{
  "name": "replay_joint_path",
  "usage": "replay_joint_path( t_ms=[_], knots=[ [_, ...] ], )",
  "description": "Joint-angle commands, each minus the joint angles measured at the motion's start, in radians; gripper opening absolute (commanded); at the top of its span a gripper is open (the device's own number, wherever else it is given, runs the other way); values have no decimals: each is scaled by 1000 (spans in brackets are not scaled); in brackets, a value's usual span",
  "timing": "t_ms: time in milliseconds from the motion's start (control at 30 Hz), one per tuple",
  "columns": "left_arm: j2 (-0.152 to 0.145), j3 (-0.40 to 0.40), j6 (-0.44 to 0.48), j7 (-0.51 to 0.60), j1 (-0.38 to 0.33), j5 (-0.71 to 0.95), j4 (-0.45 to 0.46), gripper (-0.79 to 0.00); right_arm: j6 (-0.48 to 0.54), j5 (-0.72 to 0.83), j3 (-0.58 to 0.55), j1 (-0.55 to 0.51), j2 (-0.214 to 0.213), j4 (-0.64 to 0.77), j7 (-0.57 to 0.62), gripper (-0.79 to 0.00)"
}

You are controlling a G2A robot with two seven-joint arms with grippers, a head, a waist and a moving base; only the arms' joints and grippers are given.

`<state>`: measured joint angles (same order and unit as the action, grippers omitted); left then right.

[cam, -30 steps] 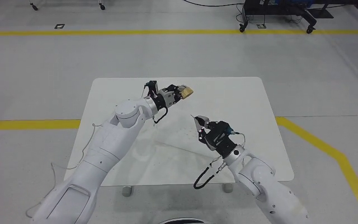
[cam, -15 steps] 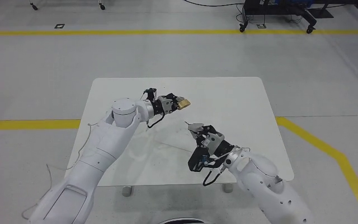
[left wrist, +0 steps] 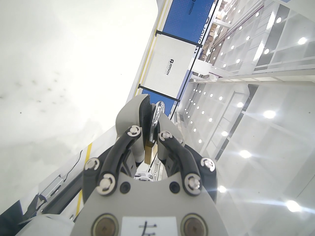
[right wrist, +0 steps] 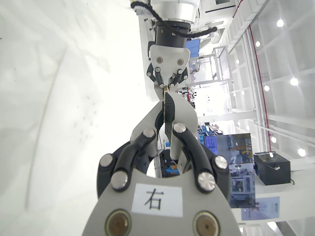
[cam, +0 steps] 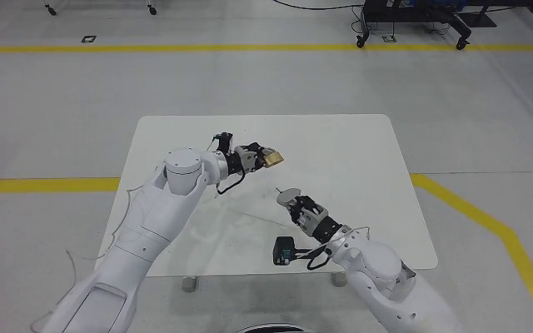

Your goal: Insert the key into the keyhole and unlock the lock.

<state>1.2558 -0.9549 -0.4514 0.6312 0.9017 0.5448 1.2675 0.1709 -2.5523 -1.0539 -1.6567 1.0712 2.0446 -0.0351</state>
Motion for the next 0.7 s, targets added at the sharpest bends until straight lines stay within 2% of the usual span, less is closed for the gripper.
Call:
replay_joint_path(
  t_ms=[0, 300, 667],
  knots=[
    [-1, 3, -13, -10, 4, -17, 14, -785, -4, -12, 14, 8, 3, -7, 14, -785],
    [-5, 6, -48, 1, 21, -52, 56, -785, 2, -25, 38, 30, 14, -26, 48, -785],
    [-9, 8, -51, 40, 19, -86, 53, -785, 22, 1, 36, 57, 24, -56, 84, -785]
  ],
)
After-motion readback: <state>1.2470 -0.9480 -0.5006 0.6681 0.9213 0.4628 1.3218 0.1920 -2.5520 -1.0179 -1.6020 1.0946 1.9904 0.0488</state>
